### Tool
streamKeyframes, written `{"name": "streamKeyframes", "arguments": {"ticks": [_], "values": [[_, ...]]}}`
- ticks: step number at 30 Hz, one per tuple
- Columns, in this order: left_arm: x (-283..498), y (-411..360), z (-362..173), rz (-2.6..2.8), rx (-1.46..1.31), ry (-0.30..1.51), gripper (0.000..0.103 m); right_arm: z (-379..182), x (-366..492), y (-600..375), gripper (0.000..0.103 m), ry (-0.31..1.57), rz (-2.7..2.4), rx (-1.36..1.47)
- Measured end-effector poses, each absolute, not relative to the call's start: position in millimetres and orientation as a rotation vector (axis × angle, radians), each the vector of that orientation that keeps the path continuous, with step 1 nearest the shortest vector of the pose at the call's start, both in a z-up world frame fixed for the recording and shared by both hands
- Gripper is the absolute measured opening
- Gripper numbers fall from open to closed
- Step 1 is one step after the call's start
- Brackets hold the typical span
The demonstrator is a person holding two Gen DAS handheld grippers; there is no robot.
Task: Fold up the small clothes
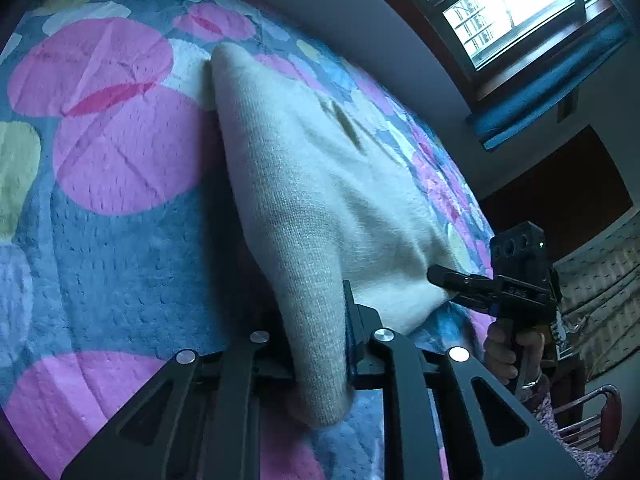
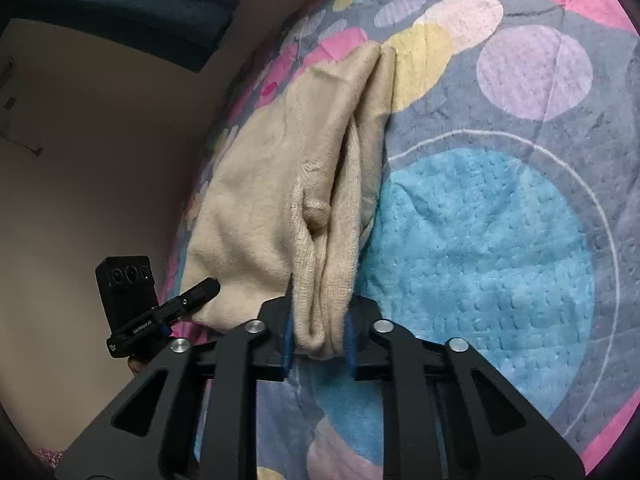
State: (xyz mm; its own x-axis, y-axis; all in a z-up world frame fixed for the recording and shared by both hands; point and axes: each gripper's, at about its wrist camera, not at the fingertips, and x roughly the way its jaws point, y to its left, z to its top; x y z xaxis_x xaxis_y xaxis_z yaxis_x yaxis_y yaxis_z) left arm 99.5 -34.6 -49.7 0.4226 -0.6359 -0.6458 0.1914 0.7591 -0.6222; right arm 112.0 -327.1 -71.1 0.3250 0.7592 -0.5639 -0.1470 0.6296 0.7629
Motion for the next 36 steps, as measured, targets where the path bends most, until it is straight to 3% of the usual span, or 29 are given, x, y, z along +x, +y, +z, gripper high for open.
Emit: {"name": "streamKeyframes", "arguments": {"ticks": [8, 15, 26, 32, 36], "values": [[82, -41, -30, -0.576, -0.518, 0.983, 0.015, -59, 93, -343, 0.014, 1.044, 0.713, 0.745], [72, -45, -59, -0.54, -0.494, 1.025, 0.015, -91, 87, -351, 0.014, 1.092, 0.68, 0.771], [66, -45, -63, -0.534, -0.46, 1.003, 0.021, -87, 76, -357, 0.013, 1.052, 0.71, 0.759], [63, -42, -63, -0.526, -0.453, 0.99, 0.031, -88, 74, -364, 0.016, 1.035, 0.712, 0.774], [59, -44, -59, -0.507, -0.419, 0.968, 0.049, -89, 69, -371, 0.021, 1.017, 0.712, 0.803]]}}
